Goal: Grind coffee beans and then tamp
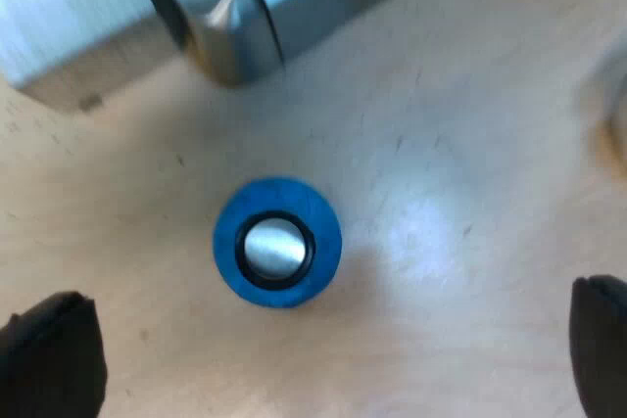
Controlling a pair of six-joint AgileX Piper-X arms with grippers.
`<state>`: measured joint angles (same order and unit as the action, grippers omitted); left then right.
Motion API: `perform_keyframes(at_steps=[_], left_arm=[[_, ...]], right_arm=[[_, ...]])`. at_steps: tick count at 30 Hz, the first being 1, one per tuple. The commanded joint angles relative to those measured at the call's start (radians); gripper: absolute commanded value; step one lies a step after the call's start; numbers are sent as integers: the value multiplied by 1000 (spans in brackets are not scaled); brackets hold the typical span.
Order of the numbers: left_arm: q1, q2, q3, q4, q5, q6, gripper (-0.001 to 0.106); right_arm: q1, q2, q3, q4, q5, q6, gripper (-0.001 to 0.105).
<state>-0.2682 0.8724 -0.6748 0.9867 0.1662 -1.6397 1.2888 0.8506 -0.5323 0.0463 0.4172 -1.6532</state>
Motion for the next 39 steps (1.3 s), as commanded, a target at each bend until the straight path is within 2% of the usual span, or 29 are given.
perform_keyframes(at_steps=[1, 2, 4, 8, 10, 15, 18, 19, 22, 28, 29, 32, 34, 37, 39], left_arm=[[1, -133, -18, 6, 3, -20, 98], [1, -151, -22, 6, 3, -20, 98], [1, -246, -53, 4, 3, -20, 98], [1, -344, -124, -3, 3, -20, 98], [1, -370, -182, -13, 3, -24, 98], [1, -379, -316, -37, 11, -63, 98], [1, -379, -354, -58, 11, -63, 98], [1, -372, -387, -71, 11, -84, 98], [1, -348, -402, -71, 11, -113, 98], [5, -289, -401, -73, 11, -143, 98], [17, -279, -401, -73, 11, -143, 98], [82, -255, -401, -73, 67, -152, 98], [174, -239, -401, -73, 132, -152, 98], [251, -228, -401, -73, 148, -160, 98], [266, -228, -401, -73, 148, -159, 98]], right_arm=[[-4, -22, -113, 324, -54, 15, 78], [-4, -24, -130, 355, -65, 23, 78], [-9, -24, -228, 521, -96, 63, 78], [-51, -24, -354, 688, -138, 64, 78], [-109, -24, -432, 751, -202, 64, 78], [-317, -24, -579, 866, -355, 64, 78], [-453, -24, -643, 933, -362, 54, 78], [-513, -24, -667, 962, -362, 44, 78], [-646, -24, -718, 1026, -397, 1, 78], [-850, -24, -755, 1094, -487, -40, 78], [-940, -24, -756, 1113, -535, -63, 78], [-1084, -21, -756, 1145, -609, -103, 78], [-1190, -21, -756, 1169, -641, -155, 78], [-1289, -21, -753, 1181, -641, -182, 78], [-1320, -21, -751, 1180, -641, -179, 78]])
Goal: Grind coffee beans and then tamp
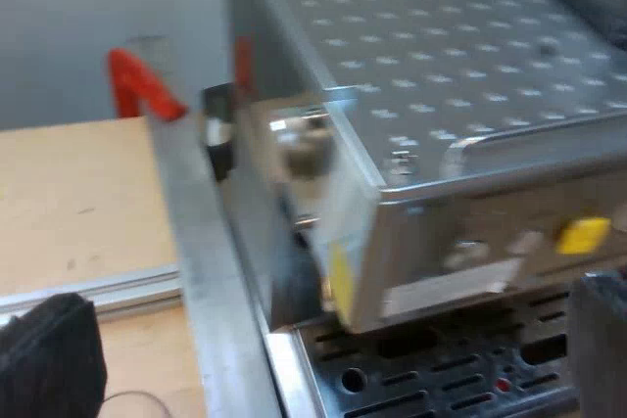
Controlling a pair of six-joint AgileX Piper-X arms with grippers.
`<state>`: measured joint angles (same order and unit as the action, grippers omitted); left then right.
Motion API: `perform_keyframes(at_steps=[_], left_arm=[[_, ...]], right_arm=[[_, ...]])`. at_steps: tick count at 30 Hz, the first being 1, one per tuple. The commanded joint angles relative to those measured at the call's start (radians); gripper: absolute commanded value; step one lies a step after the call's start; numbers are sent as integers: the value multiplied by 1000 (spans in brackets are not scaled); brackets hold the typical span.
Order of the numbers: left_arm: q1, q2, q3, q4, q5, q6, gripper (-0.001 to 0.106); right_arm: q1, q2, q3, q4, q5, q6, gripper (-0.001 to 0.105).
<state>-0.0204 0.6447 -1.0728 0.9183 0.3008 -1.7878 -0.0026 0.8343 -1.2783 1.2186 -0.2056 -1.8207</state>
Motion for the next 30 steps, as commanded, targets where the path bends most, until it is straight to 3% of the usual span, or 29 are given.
perform_keyframes(at_steps=[1, 9, 22, 23, 25, 30], left_arm=[[18, -1, -3, -4, 9, -11, 98], [15, -35, -3, 22, 10, -11, 98], [15, -246, -3, 68, -117, 7, 98], [15, -298, -3, 96, -177, 35, 98], [15, -348, -3, 139, -232, 82, 98], [15, -451, -1, 202, -253, 94, 98]], right_arm=[[-37, -5, -4, 8, -18, -8, 78], [-41, -43, -5, 28, 49, -24, 78], [-41, -329, 1, 47, 52, -92, 78], [-41, -387, 21, 47, 52, -94, 78], [-41, -447, 52, 47, 52, -99, 78], [-41, -607, 152, 50, 52, -99, 78]])
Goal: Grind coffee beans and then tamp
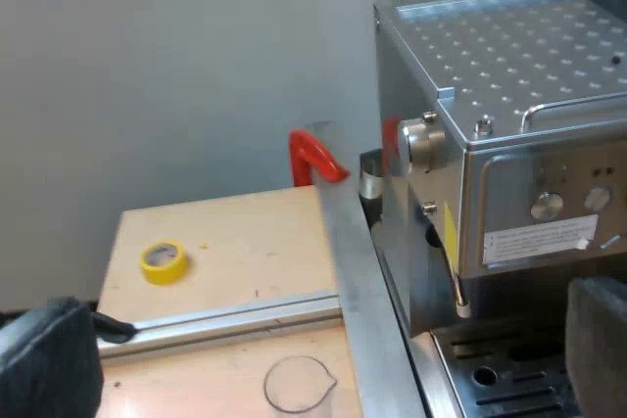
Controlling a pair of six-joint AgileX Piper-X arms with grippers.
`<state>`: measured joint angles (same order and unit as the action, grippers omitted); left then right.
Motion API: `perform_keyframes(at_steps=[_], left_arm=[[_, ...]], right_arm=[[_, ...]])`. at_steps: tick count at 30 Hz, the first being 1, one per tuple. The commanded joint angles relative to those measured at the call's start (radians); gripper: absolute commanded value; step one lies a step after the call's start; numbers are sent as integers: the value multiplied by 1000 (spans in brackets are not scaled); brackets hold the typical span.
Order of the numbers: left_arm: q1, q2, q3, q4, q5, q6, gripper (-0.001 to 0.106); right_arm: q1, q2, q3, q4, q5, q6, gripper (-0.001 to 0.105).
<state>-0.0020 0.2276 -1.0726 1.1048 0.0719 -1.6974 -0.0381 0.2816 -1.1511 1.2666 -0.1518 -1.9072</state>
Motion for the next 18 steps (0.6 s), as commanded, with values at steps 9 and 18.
perform_keyframes(at_steps=[9, 18], left_arm=[[-3, -243, 40, 90, -105, 5, 98], [-3, -386, 41, 312, -116, 5, 98]], right_arm=[[-6, -332, 140, 30, -2, 1, 78], [-5, -339, 183, 156, 17, 18, 78]])
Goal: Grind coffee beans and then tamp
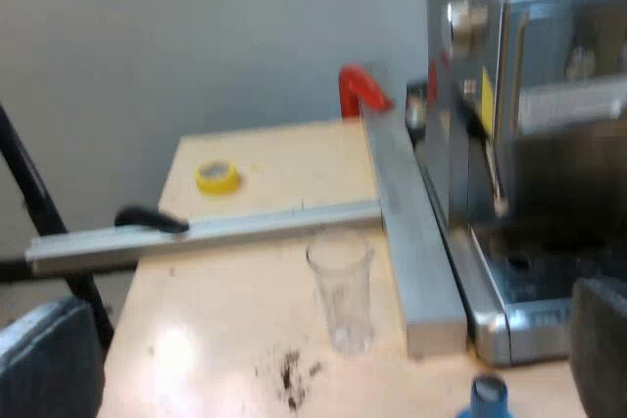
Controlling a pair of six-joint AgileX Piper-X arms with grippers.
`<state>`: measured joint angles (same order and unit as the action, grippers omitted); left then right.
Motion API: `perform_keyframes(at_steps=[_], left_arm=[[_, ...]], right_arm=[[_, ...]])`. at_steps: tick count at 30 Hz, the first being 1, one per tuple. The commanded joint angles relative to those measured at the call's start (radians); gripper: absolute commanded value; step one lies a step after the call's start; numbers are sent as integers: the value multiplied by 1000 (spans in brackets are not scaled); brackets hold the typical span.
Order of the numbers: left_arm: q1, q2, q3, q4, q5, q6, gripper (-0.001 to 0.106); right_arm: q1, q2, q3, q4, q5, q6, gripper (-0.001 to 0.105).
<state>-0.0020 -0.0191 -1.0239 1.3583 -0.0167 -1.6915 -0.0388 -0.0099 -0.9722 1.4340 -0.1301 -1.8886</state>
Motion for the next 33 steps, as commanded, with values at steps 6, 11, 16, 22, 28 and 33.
perform_keyframes(at_steps=[6, 11, 16, 22, 28, 33], left_arm=[[0, -136, 20, 100, -109, -1, 98], [0, -136, 105, -42, -128, -3, 98], [0, -134, 235, -180, -125, -6, 98], [0, -134, 363, -238, -110, -6, 98], [0, -134, 435, -239, -9, -6, 98], [0, -133, 471, -242, 17, -6, 98]], right_arm=[[-5, -46, 50, -93, -4, 1, 78], [-5, -45, 127, -186, -4, 8, 78], [-5, -44, 236, -352, -4, 71, 78], [-5, -44, 339, -392, -4, 84, 78], [-5, -43, 420, -391, -4, 84, 78], [-5, -43, 442, -399, -1, 82, 78]])
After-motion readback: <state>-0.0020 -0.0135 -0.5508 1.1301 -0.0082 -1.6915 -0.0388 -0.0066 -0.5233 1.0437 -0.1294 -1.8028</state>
